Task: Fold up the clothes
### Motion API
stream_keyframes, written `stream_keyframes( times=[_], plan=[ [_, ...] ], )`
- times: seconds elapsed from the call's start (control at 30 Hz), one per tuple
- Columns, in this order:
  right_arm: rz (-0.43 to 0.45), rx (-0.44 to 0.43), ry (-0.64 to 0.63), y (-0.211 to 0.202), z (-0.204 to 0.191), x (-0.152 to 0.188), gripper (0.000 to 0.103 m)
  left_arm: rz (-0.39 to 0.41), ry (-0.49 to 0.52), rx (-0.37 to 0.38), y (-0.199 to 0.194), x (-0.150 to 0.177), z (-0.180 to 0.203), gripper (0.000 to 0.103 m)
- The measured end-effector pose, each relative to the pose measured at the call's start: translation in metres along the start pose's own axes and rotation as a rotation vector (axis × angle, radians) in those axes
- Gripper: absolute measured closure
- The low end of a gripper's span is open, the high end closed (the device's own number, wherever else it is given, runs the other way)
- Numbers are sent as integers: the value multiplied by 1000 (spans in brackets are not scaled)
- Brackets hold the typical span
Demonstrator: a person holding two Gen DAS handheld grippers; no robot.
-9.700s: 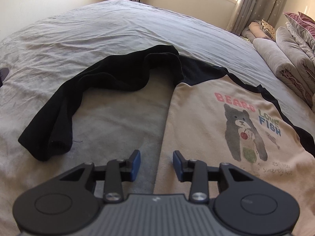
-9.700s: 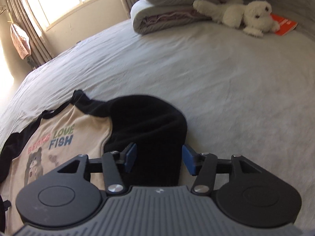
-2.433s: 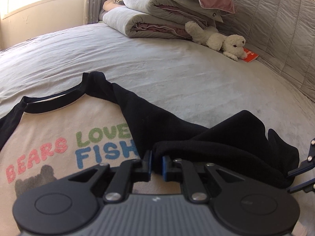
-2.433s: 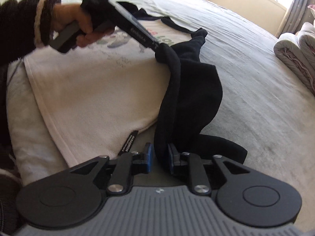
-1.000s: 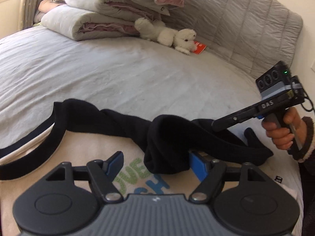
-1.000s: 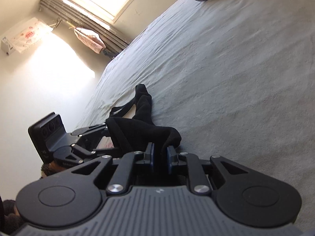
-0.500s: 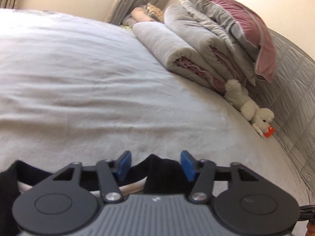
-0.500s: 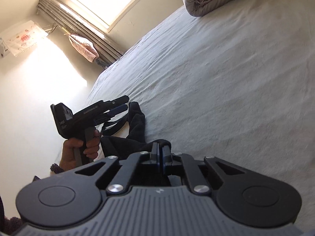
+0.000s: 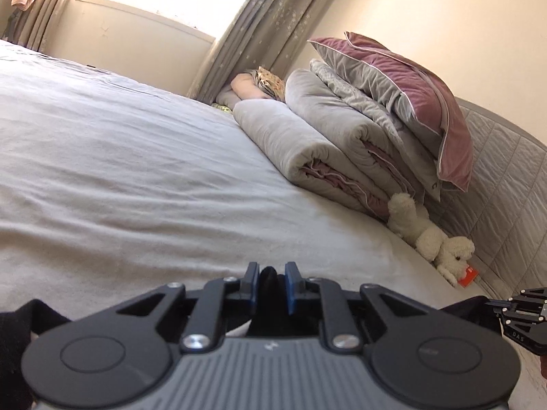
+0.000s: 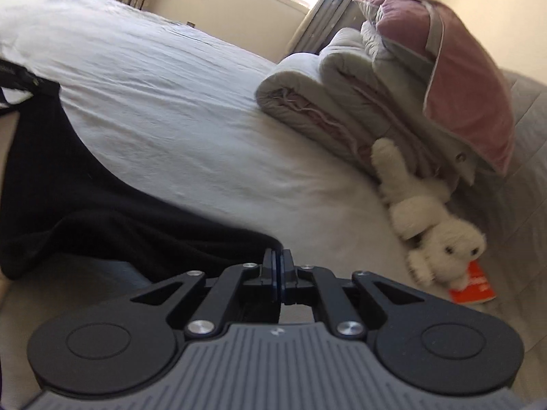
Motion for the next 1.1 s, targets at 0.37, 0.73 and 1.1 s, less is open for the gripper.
stream_keyframes(
  times=[0.37,0.73,1.1],
  plan=[
    [-141,39,-150,70,-17,-16,100,-105,37,-224,33,8,3,86],
    [-143,-129,75,64,16,-10,64,-28,17,-265,16,3,8,44],
    [-139,-570,457,6,78,71,54,-111,157,-134,6,-3,105,44]
  ],
)
Point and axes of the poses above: each gripper's, at about its wrist camera, not at the fingertips, and y roughly the way its jaws point, z to its right, x to its underside, the point moved 3 cm from there along y, roughly the way its jaws point, and after that the axes turned 12 degrees about -z, right-handed, at the moved point
